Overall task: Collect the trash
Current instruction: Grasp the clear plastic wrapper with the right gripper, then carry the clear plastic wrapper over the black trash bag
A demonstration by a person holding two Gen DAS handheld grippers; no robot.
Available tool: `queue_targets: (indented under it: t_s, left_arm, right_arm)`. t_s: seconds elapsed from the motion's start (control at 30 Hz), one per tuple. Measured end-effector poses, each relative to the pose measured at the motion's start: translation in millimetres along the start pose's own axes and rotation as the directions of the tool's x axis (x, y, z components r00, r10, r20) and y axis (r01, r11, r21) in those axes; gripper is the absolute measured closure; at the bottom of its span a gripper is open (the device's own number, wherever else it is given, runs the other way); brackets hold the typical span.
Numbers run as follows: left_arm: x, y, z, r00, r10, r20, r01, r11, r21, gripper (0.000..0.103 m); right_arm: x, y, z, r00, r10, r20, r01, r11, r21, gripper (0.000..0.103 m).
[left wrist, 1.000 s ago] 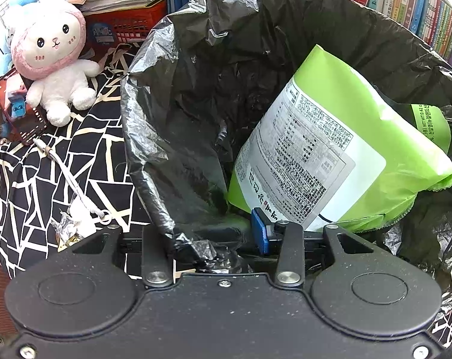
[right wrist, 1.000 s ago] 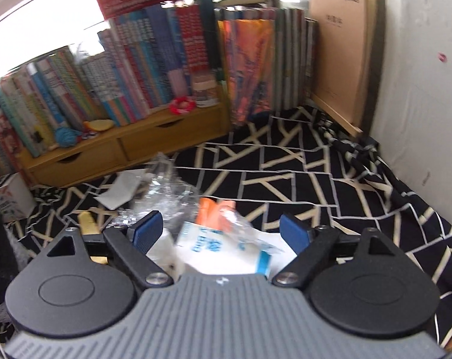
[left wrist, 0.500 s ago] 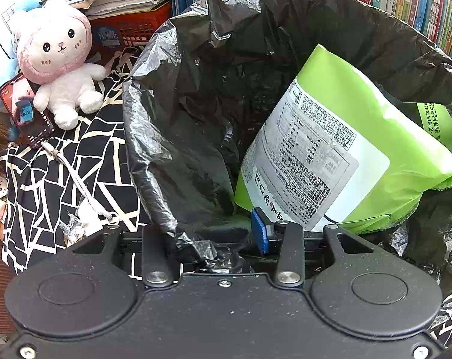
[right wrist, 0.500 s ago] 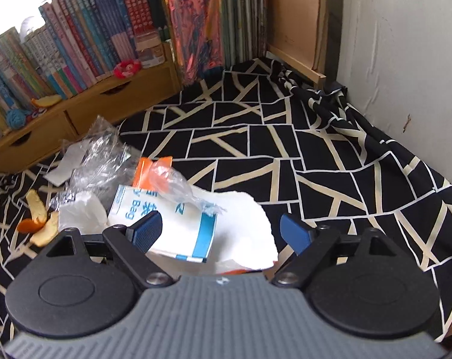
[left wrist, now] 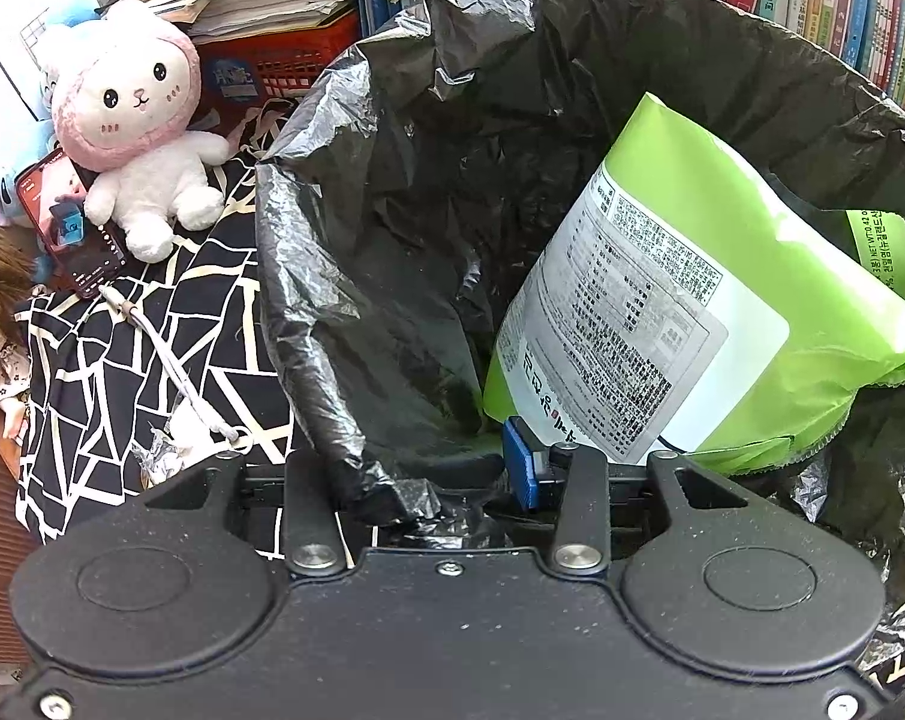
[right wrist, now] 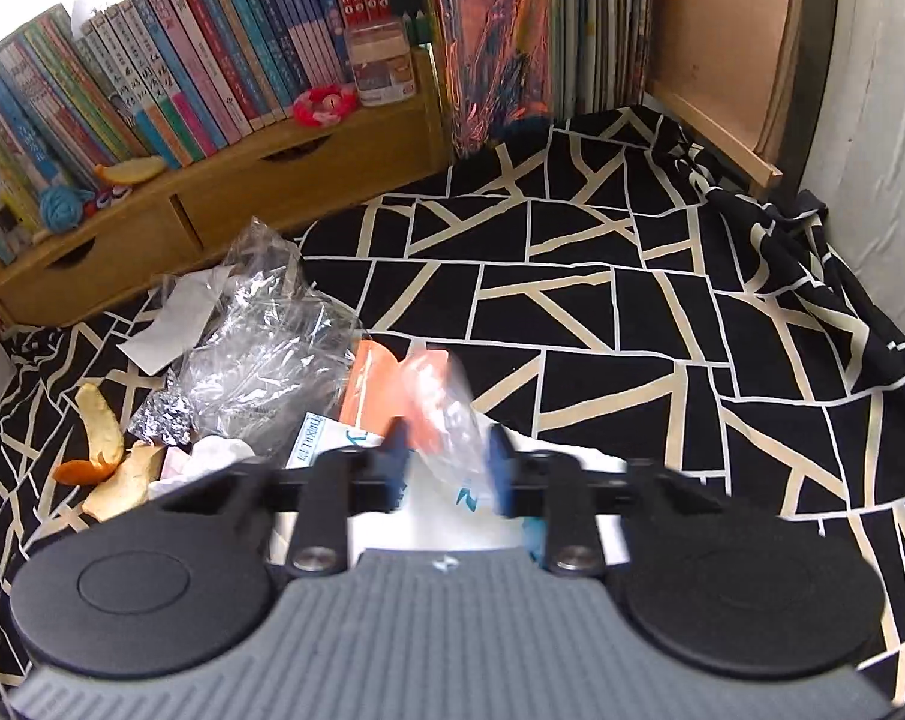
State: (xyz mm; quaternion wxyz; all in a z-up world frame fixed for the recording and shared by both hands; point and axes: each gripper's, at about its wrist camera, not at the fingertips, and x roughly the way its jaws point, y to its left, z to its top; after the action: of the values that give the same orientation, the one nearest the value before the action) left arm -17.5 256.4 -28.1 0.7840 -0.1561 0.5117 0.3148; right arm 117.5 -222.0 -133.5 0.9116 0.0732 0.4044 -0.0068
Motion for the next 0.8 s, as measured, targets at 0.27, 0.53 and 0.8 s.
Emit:
queue_targets:
  t_s: [0.27,0.53,0.8]
  left_arm:
    - [0,3,0,1.000,-0.027,0.005,0.027,1.000,-0.002,0.063]
    - [2,4,0,0.999,-0.048,0.009,0.048,0.999,0.003,0.063]
    - [2,5,0,0.997,-0.070,0.017,0.070,0.998,-0.003,0.063]
  right_arm:
    - [-42,7,6,0.993,0.098,0.060,-0.097,0.995,-0.011,0.076]
    - [-116,64,33,0.937,0.325,0.127,-0.307,0.941,-0.139,0.076]
    - [-174,166,60,0.803,0.587,0.109,-0.543,0.794,-0.275,0.076]
